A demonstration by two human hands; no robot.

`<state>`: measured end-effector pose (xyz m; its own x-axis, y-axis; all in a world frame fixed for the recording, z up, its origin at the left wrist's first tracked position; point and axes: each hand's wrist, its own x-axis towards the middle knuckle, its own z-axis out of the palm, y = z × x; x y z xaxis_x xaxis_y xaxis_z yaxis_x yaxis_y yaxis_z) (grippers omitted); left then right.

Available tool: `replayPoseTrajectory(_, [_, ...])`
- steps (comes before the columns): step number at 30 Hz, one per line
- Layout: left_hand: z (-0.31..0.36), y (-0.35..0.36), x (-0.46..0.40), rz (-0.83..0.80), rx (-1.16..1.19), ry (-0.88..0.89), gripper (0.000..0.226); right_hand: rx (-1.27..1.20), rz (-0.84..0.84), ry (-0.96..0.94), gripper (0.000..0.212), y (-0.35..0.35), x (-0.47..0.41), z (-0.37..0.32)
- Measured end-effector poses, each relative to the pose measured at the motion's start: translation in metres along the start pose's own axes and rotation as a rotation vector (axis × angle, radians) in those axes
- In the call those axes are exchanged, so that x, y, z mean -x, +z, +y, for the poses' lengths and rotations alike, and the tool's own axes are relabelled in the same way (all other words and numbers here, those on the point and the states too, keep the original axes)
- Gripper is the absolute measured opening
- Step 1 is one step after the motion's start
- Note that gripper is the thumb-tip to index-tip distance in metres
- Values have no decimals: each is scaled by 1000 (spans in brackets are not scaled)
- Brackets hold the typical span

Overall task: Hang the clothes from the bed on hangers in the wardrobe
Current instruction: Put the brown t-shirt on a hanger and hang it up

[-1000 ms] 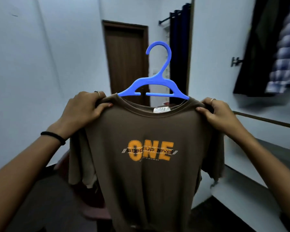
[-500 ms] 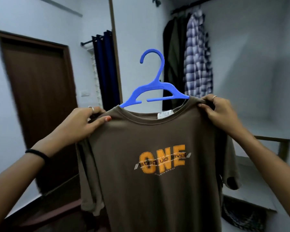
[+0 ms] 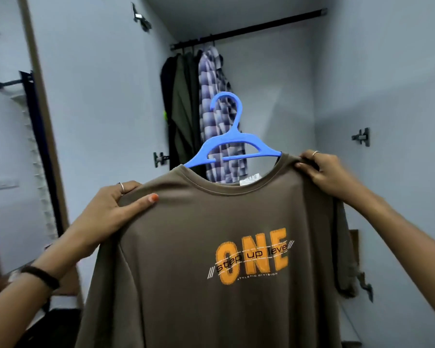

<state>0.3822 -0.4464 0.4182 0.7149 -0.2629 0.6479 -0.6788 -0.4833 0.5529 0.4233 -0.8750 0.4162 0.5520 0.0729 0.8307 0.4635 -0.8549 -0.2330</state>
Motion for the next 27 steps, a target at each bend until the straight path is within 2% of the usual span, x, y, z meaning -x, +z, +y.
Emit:
replayPoseTrajectory(4, [-13, 48, -68, 32, -81, 17, 1, 64, 64, -14, 15, 10, -46, 60])
replayPoseTrajectory(7, [-11, 76, -123, 134, -223, 115, 9, 89, 100, -1, 17, 17, -86, 102])
replayPoseTrajectory(11, [-2, 110, -190, 370, -313, 242, 4, 114, 172, 6, 18, 25, -142, 152])
replayPoseTrajectory(13, [2, 121, -219, 483, -340, 306, 10, 123, 207, 4, 17, 27, -166, 170])
replayPoseTrajectory(17, [4, 138, -266, 615, -462, 462, 15, 169, 214, 14, 21, 36, -206, 199])
replayPoseTrajectory(24, [-15, 133, -353, 649, -711, 722, 32, 226, 248, -50, 13, 62, -272, 241])
replayPoseTrajectory(27, [-23, 130, -392, 658, -821, 760, 39, 281, 268, -58, 12, 72, -304, 251])
